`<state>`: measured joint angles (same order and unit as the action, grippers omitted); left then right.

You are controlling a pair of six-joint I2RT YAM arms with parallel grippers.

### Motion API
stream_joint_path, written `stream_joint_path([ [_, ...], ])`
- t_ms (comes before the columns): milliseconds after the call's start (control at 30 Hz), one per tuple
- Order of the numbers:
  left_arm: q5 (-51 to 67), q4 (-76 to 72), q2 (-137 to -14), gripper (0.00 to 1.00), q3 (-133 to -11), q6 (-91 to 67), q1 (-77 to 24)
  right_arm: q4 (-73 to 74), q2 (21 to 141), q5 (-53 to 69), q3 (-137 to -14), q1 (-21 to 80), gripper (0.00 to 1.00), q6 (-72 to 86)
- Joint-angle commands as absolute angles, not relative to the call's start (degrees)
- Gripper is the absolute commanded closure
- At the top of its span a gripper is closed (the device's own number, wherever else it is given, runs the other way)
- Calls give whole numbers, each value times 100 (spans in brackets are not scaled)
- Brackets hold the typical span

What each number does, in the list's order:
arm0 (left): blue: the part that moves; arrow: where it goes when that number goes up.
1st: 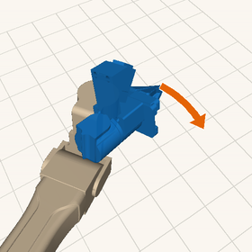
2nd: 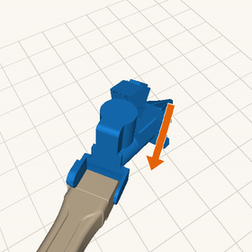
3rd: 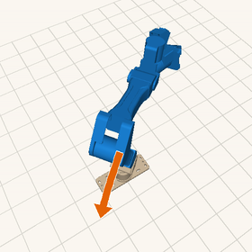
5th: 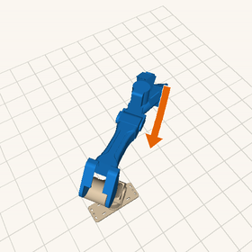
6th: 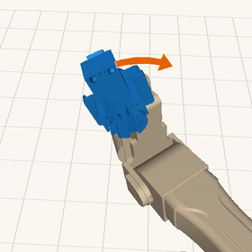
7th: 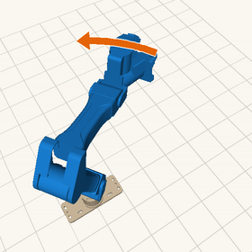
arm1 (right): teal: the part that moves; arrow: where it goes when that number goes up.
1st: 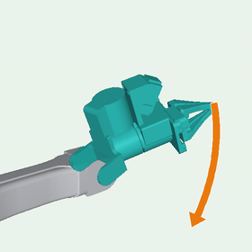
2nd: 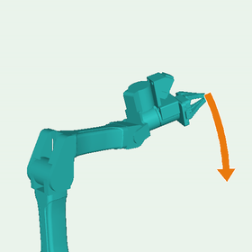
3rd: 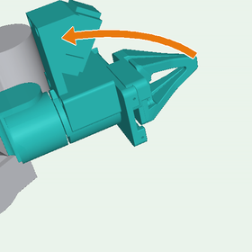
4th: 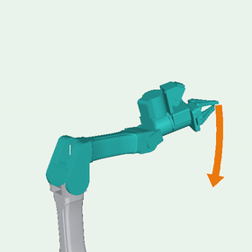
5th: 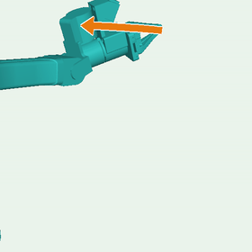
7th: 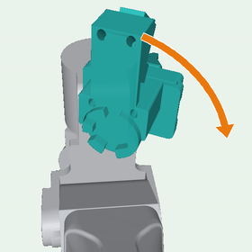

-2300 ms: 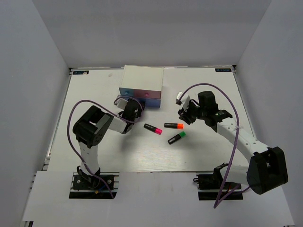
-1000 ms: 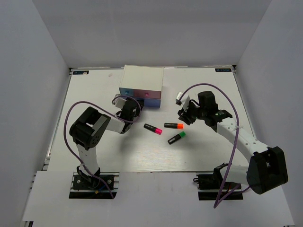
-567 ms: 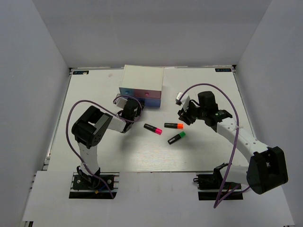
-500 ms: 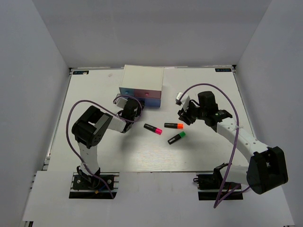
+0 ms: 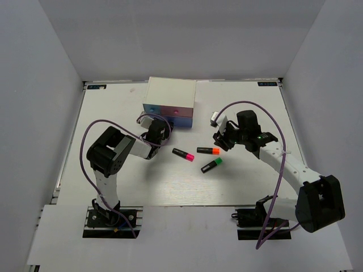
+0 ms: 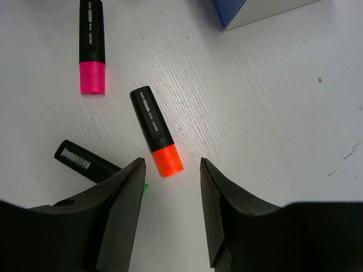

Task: Sort the stationery into containers
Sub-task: Open the drawer

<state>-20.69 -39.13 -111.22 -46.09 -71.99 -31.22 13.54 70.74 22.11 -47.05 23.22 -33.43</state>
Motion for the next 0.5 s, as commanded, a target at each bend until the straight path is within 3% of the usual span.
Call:
stream_joint_path([
  [0, -1978, -4227, -11083, 92, -4553, -7076, -3085, 1327, 7066, 2320, -4693, 2294, 50, -3349],
  [267, -1925, -4228, -10898, 94, -4158, -7075, -3138, 1310, 7014, 2355, -4676, 2303, 50, -3349],
  [300, -1977, -4280, -10829, 92, -4157, -7075, -3138, 1327, 7040, 2355, -4684, 2294, 50, -3340],
  [333, -1978, -4280, -10828, 78, -4105, -7075, -3138, 1318, 7023, 2364, -4685, 2294, 50, -3340],
  [467, -2109, -4113, -10688, 61, -4104, -7075, -3076, 1310, 6987, 2373, -4650, 2294, 50, -3340],
])
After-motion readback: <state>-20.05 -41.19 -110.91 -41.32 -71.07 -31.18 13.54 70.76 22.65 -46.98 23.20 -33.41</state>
